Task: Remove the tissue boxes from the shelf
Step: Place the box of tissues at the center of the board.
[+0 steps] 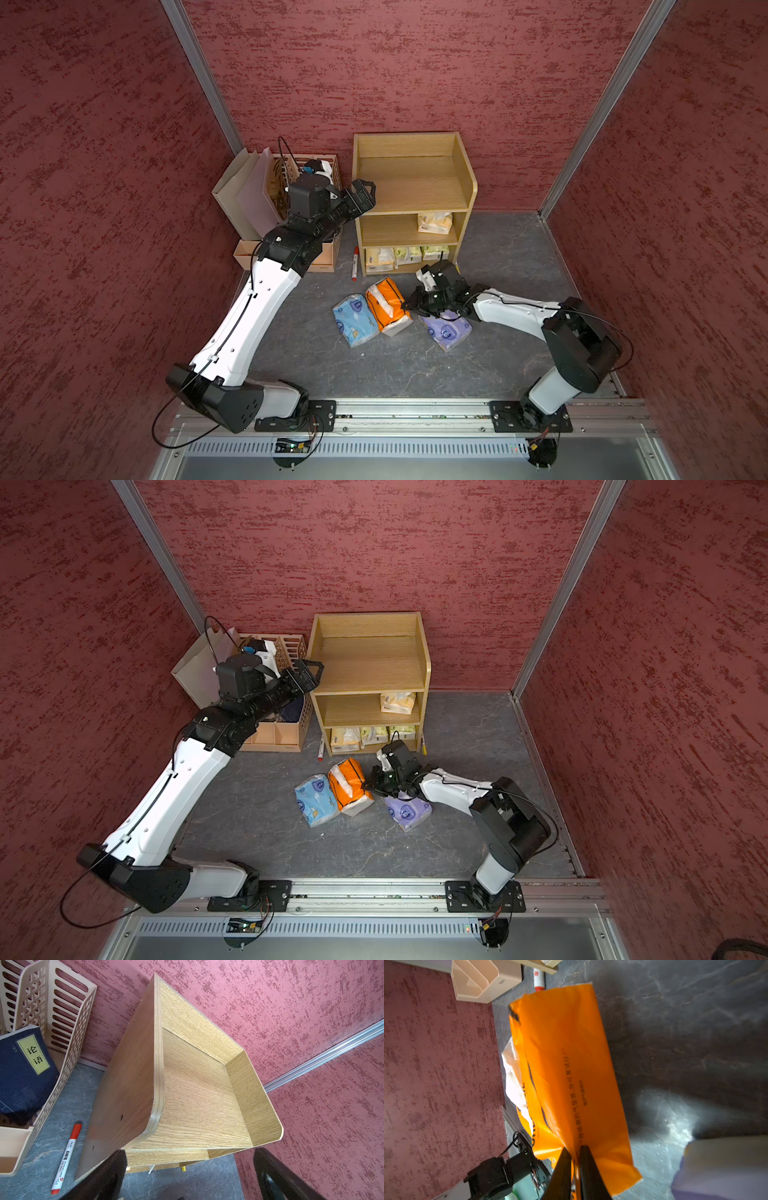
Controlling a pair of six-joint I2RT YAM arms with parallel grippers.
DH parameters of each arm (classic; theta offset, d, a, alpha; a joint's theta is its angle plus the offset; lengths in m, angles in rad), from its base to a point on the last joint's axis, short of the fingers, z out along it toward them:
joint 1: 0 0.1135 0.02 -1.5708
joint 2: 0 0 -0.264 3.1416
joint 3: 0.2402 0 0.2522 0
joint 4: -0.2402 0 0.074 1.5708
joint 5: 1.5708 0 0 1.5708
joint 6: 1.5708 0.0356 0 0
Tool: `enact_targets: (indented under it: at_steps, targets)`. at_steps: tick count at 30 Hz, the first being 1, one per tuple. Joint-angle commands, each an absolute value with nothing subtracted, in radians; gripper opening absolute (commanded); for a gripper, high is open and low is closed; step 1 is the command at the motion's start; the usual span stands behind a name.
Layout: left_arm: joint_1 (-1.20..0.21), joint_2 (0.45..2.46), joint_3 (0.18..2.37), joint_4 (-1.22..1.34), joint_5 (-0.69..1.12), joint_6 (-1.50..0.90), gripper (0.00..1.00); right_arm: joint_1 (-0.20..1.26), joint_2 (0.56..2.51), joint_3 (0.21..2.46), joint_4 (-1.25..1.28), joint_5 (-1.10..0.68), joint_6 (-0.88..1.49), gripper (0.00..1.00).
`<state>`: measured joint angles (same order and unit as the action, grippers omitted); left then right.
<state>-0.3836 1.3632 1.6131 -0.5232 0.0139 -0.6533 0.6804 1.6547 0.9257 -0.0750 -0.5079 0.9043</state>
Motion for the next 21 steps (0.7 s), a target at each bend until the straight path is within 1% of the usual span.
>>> enact_targets:
  at_steps: [1, 2, 4, 5, 6, 11, 14, 17, 21]
  targets:
    - [-0.389, 1.348, 1.595, -0.525, 0.007, -0.635, 1.00, 0.691, 1.664, 0.960, -0.117, -0.489, 0.888, 0.20]
    - [-0.389, 1.345, 1.591, -0.526, 0.006, -0.635, 1.00, 0.691, 1.660, 0.965, -0.126, -0.481, 0.884, 0.27]
    - [-0.389, 1.338, 1.585, -0.528, 0.001, -0.632, 1.00, 0.690, 1.654, 0.981, -0.164, -0.467, 0.865, 0.42]
    - [-0.389, 1.335, 1.582, -0.528, 0.000, -0.631, 1.00, 0.691, 1.646, 0.991, -0.190, -0.460, 0.849, 0.47]
    - [-0.387, 1.332, 1.580, -0.532, -0.001, -0.630, 1.00, 0.691, 1.637, 1.004, -0.219, -0.446, 0.836, 0.50]
    - [-0.379, 1.316, 1.571, -0.537, -0.006, -0.624, 1.00, 0.691, 1.569, 1.033, -0.298, -0.356, 0.781, 0.52]
    - [-0.366, 1.303, 1.558, -0.536, -0.002, -0.636, 1.00, 0.688, 1.570, 1.066, -0.343, -0.327, 0.753, 0.53]
    - [-0.358, 1.287, 1.544, -0.535, 0.002, -0.644, 1.00, 0.687, 1.621, 1.103, -0.353, -0.347, 0.737, 0.53]
    - [-0.354, 1.267, 1.534, -0.547, 0.000, -0.644, 1.00, 0.689, 1.700, 1.130, -0.303, -0.429, 0.758, 0.52]
